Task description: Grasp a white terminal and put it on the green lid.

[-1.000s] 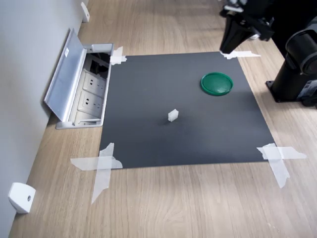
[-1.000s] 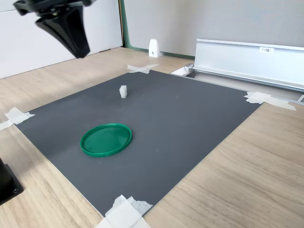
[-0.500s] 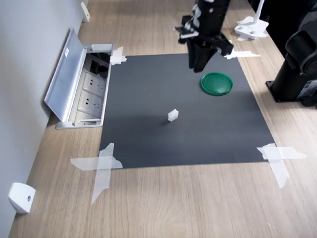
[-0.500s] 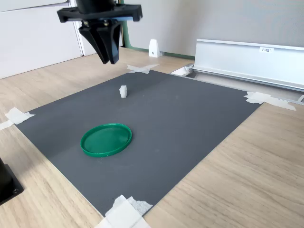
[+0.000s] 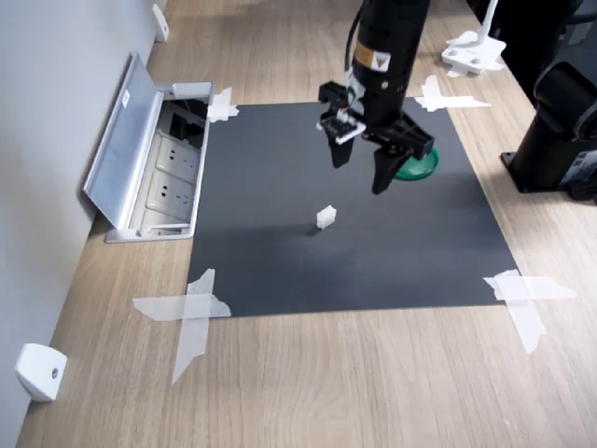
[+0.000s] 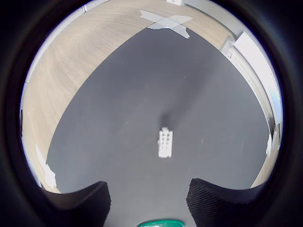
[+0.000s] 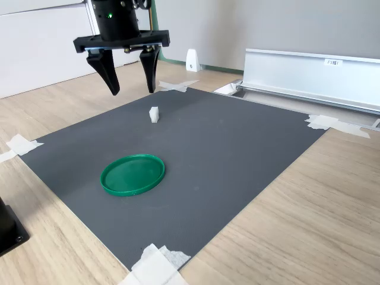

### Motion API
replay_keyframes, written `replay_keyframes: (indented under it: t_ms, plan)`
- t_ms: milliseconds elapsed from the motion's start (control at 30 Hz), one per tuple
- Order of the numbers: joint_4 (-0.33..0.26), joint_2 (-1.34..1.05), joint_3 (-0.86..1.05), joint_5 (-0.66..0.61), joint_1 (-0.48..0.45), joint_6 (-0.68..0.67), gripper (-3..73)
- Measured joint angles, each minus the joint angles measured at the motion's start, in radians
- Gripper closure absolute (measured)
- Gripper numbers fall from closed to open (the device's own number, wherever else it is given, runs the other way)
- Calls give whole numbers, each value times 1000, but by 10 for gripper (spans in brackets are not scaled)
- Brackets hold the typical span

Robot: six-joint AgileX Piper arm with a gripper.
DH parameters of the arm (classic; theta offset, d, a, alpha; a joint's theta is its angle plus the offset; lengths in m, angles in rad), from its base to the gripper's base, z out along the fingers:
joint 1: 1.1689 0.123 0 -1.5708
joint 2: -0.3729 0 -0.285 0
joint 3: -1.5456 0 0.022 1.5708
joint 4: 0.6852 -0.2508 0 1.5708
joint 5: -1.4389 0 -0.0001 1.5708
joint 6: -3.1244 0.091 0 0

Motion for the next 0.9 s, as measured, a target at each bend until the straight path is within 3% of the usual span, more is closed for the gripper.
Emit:
replay_keyframes:
  t_ms: [333, 900]
  plan:
    - [50, 120, -21, 83, 0, 3, 4]
    - [-13, 230, -91, 92, 0, 46, 27]
